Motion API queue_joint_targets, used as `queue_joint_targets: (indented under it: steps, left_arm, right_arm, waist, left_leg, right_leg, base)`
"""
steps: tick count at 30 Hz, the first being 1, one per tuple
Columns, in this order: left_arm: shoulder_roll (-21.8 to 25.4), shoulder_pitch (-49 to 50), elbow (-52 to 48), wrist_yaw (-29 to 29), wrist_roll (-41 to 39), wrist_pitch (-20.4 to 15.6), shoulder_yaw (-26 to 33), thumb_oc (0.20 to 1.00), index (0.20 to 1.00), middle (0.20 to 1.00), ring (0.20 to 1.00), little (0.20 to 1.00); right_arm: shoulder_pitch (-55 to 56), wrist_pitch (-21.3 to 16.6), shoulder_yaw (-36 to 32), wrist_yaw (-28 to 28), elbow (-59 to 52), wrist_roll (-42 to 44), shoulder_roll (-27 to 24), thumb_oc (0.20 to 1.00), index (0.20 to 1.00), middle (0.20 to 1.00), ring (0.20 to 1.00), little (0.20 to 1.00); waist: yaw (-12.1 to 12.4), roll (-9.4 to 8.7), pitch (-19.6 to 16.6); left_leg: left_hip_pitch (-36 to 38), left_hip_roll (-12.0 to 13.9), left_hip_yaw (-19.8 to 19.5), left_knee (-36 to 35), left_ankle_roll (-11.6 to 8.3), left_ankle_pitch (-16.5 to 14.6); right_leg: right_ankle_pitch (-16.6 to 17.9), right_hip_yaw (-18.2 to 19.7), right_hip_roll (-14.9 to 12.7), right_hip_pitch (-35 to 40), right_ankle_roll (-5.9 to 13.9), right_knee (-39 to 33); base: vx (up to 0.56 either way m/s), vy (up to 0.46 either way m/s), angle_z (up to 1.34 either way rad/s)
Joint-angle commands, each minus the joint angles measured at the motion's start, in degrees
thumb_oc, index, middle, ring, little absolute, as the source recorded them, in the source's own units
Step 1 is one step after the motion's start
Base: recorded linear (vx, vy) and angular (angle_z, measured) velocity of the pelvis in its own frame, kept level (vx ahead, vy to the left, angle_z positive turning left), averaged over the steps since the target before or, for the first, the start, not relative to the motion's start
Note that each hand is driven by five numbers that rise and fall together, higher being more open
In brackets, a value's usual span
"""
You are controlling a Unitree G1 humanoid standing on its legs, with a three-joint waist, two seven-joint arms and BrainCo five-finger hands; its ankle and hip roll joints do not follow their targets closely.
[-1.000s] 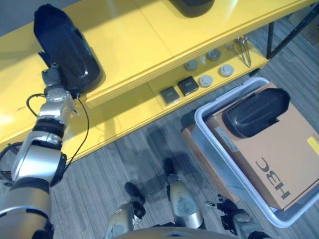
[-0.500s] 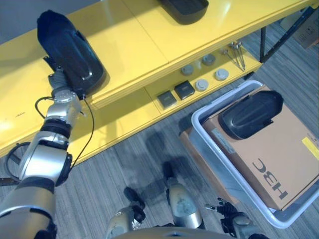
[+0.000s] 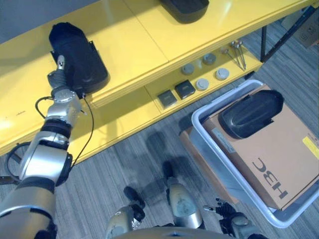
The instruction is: Move parts from the plastic box to the shelf.
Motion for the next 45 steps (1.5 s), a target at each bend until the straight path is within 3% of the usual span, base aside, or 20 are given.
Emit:
queue_joint_targets:
  steps: [1,5,6,9,21,32,37,40,41,45]
  left_arm:
    - [2.3,-3.6,3.4,2.1,0.2,-4.2,3.3,1.000,1.000,1.000,1.000,1.000]
    - [2.6,-3.8,3.5,3.4,0.4,-6.0,4.0,1.000,1.000,1.000,1.000,1.000]
    - [2.7,-3.9,3.3,4.0,0.5,-6.6,4.3,1.000,1.000,1.000,1.000,1.000]
    - [3.0,-4.3,2.5,6.0,1.3,-8.4,4.9,1.000,1.000,1.000,1.000,1.000]
    - [7.2,-2.8,0.3,8.8,4.8,-10.1,7.1,1.000,1.000,1.000,1.000,1.000]
    - [12.4,1.4,-11.0,4.8,12.1,-14.4,7.0,1.000,1.000,1.000,1.000,1.000]
    - [10.3,9.4,-24.7,-2.9,16.2,-18.5,9.2,1.000,1.000,1.000,1.000,1.000]
    - [8.0,18.4,-40.2,-9.7,17.4,-18.3,10.4,1.000,1.000,1.000,1.000,1.000]
    - [4.9,24.3,-50.3,-13.1,16.8,-15.8,11.2,1.000,1.000,1.000,1.000,1.000]
    - [-0.4,34.5,-60.0,-15.0,18.6,-15.9,11.6,1.000,1.000,1.000,1.000,1.000]
  right_arm:
    - [2.5,0.0,2.2,-0.8,0.2,1.8,-1.6,1.000,1.000,1.000,1.000,1.000]
    - [2.7,-0.1,2.3,-0.8,0.0,2.1,-1.5,1.000,1.000,1.000,1.000,1.000]
    - [2.6,-0.2,2.4,-0.7,0.1,2.1,-1.5,1.000,1.000,1.000,1.000,1.000]
    - [2.9,-0.3,2.5,-0.8,0.0,1.8,-1.3,1.000,1.000,1.000,1.000,1.000]
    - [5.1,-0.5,1.1,-1.3,0.7,-0.5,-1.6,1.000,1.000,1.000,1.000,1.000]
    - [8.1,-1.1,-0.8,-1.2,2.7,-4.9,-1.5,1.000,1.000,1.000,1.000,1.000]
    - [9.4,0.2,-1.9,-2.0,1.5,-6.2,-0.3,1.000,1.000,1.000,1.000,1.000]
    - [10.2,0.8,-3.0,-2.6,0.5,-5.9,0.8,1.000,1.000,1.000,1.000,1.000]
    - [10.6,1.1,-3.6,-3.3,-0.1,-6.0,1.7,1.000,1.000,1.000,1.000,1.000]
    - [11.7,1.1,-4.6,-4.7,-1.6,-2.1,3.3,1.000,1.000,1.000,1.000,1.000]
  waist:
    - [-0.5,0.93,-0.4]
    - [-0.5,0.96,-0.6]
    - [-0.4,0.90,-0.4]
    - [-0.4,1.01,-0.5]
    - [0.9,2.34,-3.4]
    - [3.9,3.13,-7.6]
    - [6.4,2.85,-8.4]
    - [8.1,2.36,-8.4]
    - [9.3,1.93,-8.2]
    - [10.8,1.58,-8.1]
  left_leg:
    - [-4.6,10.3,-8.4,2.7,-5.36,1.4]
    - [-4.0,10.0,-9.0,2.5,-5.88,0.2]
    - [-4.5,10.2,-8.4,2.4,-5.42,1.5]
    - [-4.1,10.2,-8.4,2.3,-5.44,1.5]
    - [-0.3,9.1,-8.7,0.5,-5.44,1.5]
    - [3.3,8.5,-9.1,-1.1,-5.21,1.4]
    - [4.0,8.1,-9.9,-1.5,-4.96,0.9]
    - [4.0,7.7,-10.9,-1.4,-4.76,0.6]
    - [3.9,7.4,-11.6,-1.4,-4.68,0.4]
    - [4.0,7.0,-12.8,-1.4,-4.45,0.2]
  right_leg:
    - [-8.5,1.4,-3.0,-1.7,3.32,7.3]
    - [-9.6,1.3,-3.2,-1.0,3.60,7.4]
    - [-8.5,1.3,-3.0,-1.6,3.22,7.3]
    - [-8.6,1.3,-3.0,-1.2,3.16,7.2]
    - [-9.0,0.0,-3.6,3.8,3.58,5.3]
    - [-8.3,-2.1,-4.5,8.7,4.26,2.7]
    - [-8.2,-3.1,-4.7,10.2,4.53,2.0]
    - [-8.1,-3.8,-4.8,10.7,4.68,1.7]
    - [-8.0,-4.3,-4.9,10.9,4.72,1.5]
    - [-7.8,-4.9,-4.9,11.6,4.78,1.2]
  base:
    - [-0.08,-0.029,-0.01]
    - [0.04,0.006,0.00]
    - [-0.08,-0.026,0.00]
    - [-0.03,-0.006,0.00]
    - [0.04,0.030,0.02]
    - [0.06,0.028,0.11]
    - [0.02,0.007,0.04]
    - [-0.02,-0.002,0.05]
    - [-0.03,-0.010,0.05]
    - [-0.01,0.005,0.18]
